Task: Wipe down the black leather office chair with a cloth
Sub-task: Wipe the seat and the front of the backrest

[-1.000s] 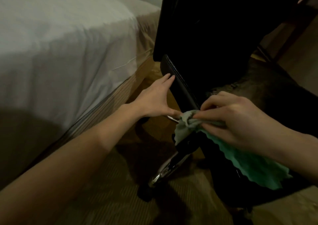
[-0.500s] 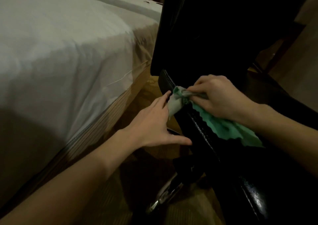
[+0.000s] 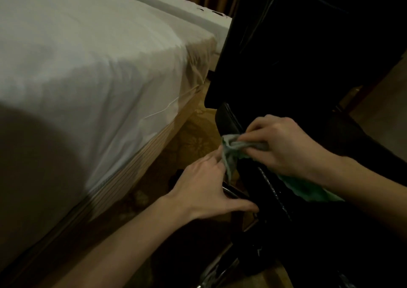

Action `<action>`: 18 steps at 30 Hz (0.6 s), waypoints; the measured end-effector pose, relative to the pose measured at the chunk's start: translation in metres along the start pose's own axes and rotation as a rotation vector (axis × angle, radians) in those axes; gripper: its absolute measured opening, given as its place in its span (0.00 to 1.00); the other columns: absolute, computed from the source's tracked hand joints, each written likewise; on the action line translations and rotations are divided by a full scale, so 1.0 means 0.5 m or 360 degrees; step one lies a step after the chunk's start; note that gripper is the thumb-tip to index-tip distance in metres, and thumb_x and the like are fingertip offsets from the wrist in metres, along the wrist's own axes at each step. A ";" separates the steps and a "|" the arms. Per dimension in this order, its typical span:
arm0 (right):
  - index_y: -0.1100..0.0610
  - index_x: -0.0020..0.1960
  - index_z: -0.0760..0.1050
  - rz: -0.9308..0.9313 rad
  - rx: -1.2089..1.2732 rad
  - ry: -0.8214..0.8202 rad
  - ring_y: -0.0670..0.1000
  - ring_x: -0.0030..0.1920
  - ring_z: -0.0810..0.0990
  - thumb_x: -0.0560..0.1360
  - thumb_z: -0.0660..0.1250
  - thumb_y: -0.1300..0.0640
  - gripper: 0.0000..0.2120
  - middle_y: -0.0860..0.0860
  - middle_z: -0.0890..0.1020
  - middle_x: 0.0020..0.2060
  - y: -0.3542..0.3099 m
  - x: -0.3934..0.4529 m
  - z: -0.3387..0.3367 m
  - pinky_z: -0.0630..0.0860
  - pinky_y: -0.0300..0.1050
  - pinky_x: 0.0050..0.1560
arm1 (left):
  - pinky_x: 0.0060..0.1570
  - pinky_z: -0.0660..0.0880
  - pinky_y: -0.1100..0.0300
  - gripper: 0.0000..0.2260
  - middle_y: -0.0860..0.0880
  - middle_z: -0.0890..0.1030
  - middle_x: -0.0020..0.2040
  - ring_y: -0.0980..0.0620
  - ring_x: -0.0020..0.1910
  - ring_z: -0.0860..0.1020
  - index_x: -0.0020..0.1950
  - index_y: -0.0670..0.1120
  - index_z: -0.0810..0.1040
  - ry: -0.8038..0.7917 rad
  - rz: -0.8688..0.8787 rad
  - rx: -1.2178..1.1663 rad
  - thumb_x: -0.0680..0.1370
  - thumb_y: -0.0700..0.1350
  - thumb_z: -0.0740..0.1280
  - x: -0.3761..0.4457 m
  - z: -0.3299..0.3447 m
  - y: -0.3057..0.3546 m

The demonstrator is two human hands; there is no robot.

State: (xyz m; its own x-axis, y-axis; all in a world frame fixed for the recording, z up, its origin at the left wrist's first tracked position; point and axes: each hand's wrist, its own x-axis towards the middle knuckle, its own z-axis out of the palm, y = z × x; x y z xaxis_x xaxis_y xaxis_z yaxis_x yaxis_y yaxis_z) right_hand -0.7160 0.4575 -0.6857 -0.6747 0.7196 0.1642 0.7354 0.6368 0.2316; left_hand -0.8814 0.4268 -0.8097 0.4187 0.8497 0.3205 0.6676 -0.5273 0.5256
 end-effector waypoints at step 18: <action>0.56 0.60 0.82 0.0516 0.0104 0.0186 0.43 0.44 0.78 0.77 0.70 0.54 0.13 0.50 0.84 0.51 0.070 0.246 0.074 0.71 0.36 0.46 | 0.69 0.49 0.62 0.51 0.60 0.35 0.80 0.60 0.79 0.41 0.78 0.61 0.31 -0.0061 0.0056 -0.0015 0.72 0.72 0.66 0.032 -0.030 -0.036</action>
State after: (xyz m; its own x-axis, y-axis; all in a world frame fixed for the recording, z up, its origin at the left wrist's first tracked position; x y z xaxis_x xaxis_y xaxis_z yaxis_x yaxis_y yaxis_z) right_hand -0.7709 0.5784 -0.6930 -0.4052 0.8532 0.3285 0.9125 0.3994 0.0882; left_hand -0.8961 0.4498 -0.8021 0.4650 0.8297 0.3087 0.6463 -0.5565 0.5221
